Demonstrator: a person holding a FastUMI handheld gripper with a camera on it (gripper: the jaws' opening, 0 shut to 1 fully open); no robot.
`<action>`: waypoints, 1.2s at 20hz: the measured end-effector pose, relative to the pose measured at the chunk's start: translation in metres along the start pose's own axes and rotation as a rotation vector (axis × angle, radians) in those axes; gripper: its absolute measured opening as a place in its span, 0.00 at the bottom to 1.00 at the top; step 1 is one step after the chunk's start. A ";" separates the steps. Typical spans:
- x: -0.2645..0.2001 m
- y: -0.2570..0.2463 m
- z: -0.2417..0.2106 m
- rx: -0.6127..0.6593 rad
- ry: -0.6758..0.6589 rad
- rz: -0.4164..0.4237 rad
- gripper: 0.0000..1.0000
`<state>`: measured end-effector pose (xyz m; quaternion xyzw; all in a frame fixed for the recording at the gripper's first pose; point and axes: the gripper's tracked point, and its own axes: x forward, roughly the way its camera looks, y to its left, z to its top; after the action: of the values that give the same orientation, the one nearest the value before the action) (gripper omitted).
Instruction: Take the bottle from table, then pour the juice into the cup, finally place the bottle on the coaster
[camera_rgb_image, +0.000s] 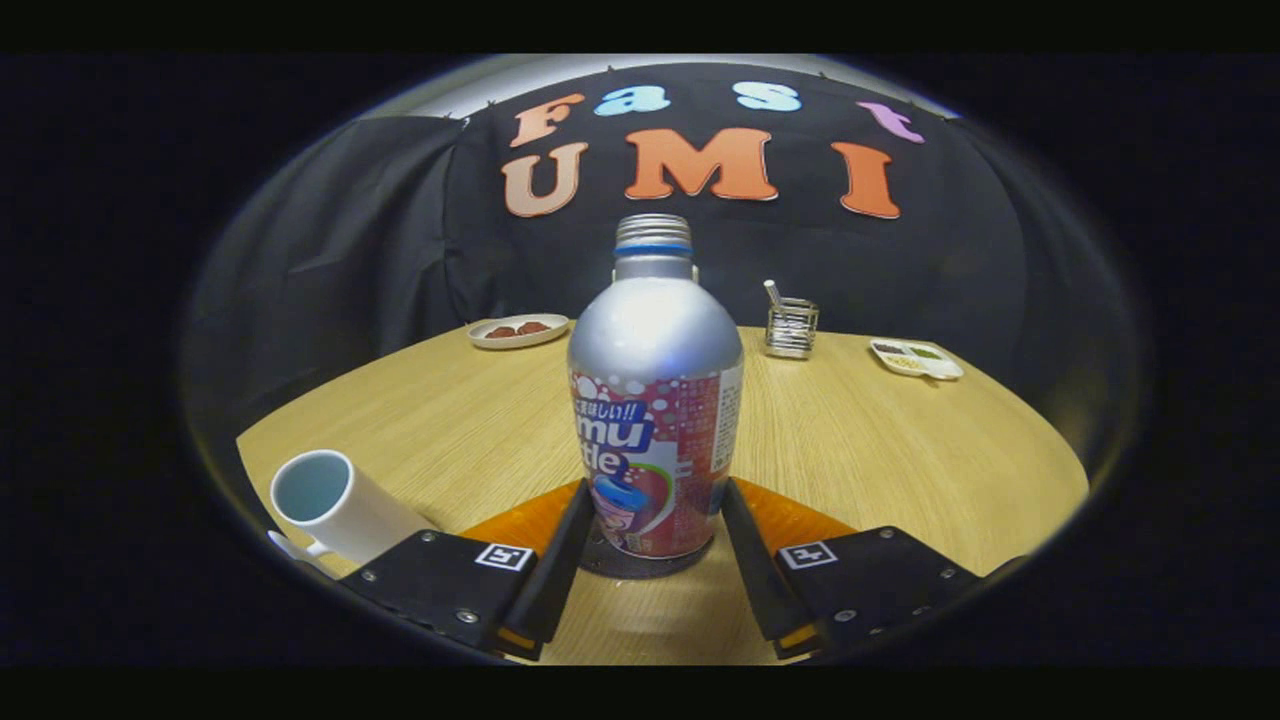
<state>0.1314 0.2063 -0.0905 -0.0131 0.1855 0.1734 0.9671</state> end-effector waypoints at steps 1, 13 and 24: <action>0.001 0.000 0.003 0.002 -0.015 0.000 0.75; -0.027 0.005 -0.010 -0.053 -0.010 -0.001 0.92; -0.138 -0.024 0.000 -0.040 -0.160 -0.015 0.97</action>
<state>0.0190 0.1377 -0.0412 -0.0200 0.1038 0.1701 0.9797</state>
